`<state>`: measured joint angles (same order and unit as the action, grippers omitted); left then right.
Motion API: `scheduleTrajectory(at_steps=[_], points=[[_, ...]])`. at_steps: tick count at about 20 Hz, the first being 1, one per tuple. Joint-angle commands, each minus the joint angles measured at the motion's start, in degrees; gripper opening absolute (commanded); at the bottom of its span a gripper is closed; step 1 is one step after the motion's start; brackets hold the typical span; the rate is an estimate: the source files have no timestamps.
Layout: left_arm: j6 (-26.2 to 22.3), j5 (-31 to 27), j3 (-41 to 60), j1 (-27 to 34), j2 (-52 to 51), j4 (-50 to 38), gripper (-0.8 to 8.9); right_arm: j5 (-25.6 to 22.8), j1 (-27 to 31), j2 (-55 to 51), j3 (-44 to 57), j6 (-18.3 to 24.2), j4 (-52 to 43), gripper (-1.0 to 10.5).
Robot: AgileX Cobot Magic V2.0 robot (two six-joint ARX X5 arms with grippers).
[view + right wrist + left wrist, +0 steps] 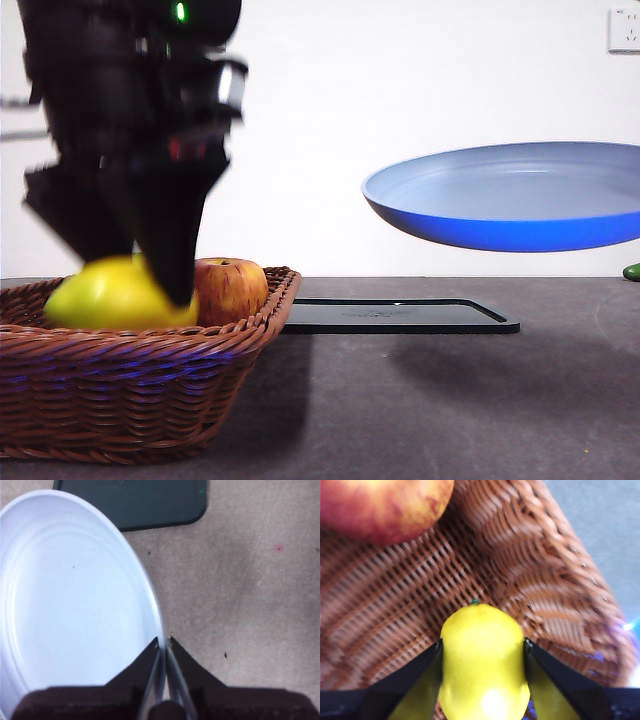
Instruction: Take the lemon from the basket,put the lemon in the plate,hand out the plate
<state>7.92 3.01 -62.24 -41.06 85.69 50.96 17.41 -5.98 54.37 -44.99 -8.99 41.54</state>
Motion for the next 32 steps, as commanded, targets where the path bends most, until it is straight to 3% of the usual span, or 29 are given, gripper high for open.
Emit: scheduleTrajectory(at_steps=[1, 3, 5, 8, 11, 18, 22, 26, 32], points=[[-0.63, 0.44, -4.61, -0.35, -3.87, -0.31, 1.65, 0.72, -0.15, 1.01, -1.33, -0.22, -0.72, 0.0], [-0.42, 2.21, -7.96, -0.87, -7.26, -0.39, 1.65, 0.83, -0.22, 1.14, -1.33, -0.63, -0.72, 0.0], [0.15, 6.4, -11.28, -1.05, -9.33, -1.38, 1.65, 4.24, -0.66, 1.14, -1.33, -1.75, -0.77, 0.0], [1.77, 12.33, -13.46, -3.15, -9.81, -5.55, 1.65, 5.16, -5.18, 1.25, -1.33, -3.65, -0.92, 0.0], [2.6, 11.82, -13.46, -7.02, -8.92, -8.79, 1.65, 5.11, -11.54, 1.55, -1.33, -6.78, -3.17, 0.0], [2.49, 1.2, -13.46, -14.88, -3.61, -6.84, 1.86, 4.76, -22.03, 4.66, -1.33, -11.8, -6.58, 0.0], [1.2, -2.99, -13.46, -16.76, -3.21, -5.99, 3.0, 4.79, -23.02, 5.25, -1.33, -12.55, -6.56, 0.0], [-0.66, -1.16, -13.46, -16.79, -3.21, -5.05, 3.56, 4.81, -23.02, 5.25, -1.33, -13.05, -6.36, 0.0], [-0.44, -1.53, -14.34, -16.66, -4.24, -4.61, 3.63, 4.44, -22.64, 5.29, -1.33, -13.05, -6.36, 0.0]])
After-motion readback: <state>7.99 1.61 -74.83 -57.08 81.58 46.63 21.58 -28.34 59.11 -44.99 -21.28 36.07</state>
